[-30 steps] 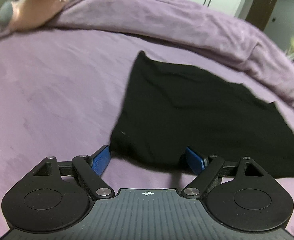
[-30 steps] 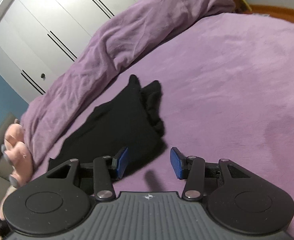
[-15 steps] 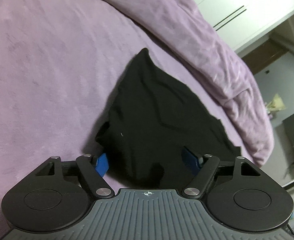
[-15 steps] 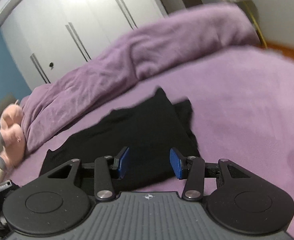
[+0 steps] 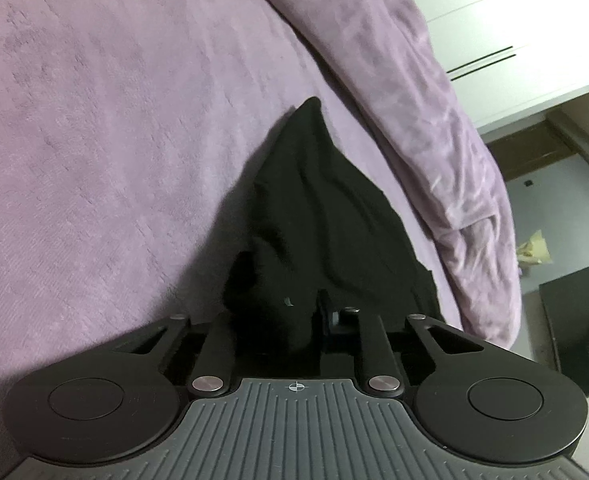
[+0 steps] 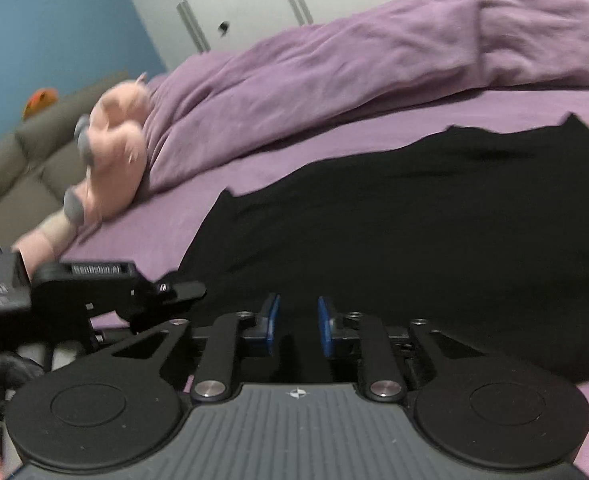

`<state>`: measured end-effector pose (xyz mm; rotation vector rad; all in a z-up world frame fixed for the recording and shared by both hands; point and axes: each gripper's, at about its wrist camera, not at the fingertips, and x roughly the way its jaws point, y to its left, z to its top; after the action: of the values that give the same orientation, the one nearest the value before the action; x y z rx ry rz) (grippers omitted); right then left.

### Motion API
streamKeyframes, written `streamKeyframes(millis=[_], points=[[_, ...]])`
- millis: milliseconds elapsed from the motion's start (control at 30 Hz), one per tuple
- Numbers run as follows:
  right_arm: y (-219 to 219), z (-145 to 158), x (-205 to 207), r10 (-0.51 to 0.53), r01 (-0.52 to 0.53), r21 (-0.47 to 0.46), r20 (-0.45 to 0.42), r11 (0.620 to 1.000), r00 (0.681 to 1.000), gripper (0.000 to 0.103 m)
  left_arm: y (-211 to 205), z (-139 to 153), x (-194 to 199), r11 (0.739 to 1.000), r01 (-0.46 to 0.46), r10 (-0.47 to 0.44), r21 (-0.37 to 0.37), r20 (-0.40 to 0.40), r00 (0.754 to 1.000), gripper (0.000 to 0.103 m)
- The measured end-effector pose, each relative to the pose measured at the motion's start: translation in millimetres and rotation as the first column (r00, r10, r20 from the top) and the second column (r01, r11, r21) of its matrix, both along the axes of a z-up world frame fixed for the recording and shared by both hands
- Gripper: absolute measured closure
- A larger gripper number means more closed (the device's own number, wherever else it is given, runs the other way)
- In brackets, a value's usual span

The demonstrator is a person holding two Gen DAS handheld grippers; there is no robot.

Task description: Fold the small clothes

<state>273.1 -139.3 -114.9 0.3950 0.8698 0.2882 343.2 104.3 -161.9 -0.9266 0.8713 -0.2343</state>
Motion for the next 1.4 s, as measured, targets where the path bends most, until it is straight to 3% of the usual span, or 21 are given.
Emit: streamKeyframes(millis=[300,467,600,733,900,967,1167,1300,1400], points=[[30.9,-18.3,6.8,0.041,-0.040,-0.092,0.005,0.995,0.999,0.085,5.3,1.6,-3.7,0.999,0.018,-0.017,-0.028,0.051,0.999,0.088],[21.7,-14.2,7.6,0.025,-0.025,-0.034,-0.009,0.999,1.000,0.084,5.7,-3.4,-0.8,0.999,0.016,-0.015,-0.037,0.026,1.000,0.088],[25.4,-16.3,0.4,0.053,-0.051,-0.074,0.020,0.996,0.998,0.084,7.8,-11.7,2.9,0.997,-0.008,0.006,-0.081,-0.022,1.000,0.087],[19.5,-10.8,-1.7,0.043,-0.042,-0.033,0.029,0.999,0.999,0.082,9.0,-10.9,3.7,0.996,-0.017,0.014,-0.093,-0.031,0.999,0.087],[14.6,-18.5,-3.4,0.019,-0.018,-0.028,0.006,0.999,1.000,0.080,5.6,-4.4,2.5,0.999,-0.011,0.010,-0.053,-0.011,1.000,0.088],[13.6,-16.9,-2.6,0.024,-0.024,-0.045,0.000,0.999,1.000,0.091,5.8,-1.2,1.9,0.999,-0.012,0.012,-0.046,-0.007,1.000,0.088],[-34.7,-2.6,-12.7,-0.125,0.125,0.051,-0.005,0.991,0.992,0.094,-5.3,28.7,4.0,0.998,0.025,-0.027,0.051,0.045,0.999,0.090],[-77.3,7.9,-33.8,-0.214,0.213,0.082,0.009,0.974,0.977,0.093,-40.1,72.1,10.9,0.979,0.101,-0.128,0.179,0.145,0.981,0.091],[-104.0,11.7,-49.3,-0.268,0.266,0.070,0.019,0.962,0.963,0.092,-88.1,101.2,15.1,0.943,0.194,-0.253,0.269,0.205,0.946,0.091]])
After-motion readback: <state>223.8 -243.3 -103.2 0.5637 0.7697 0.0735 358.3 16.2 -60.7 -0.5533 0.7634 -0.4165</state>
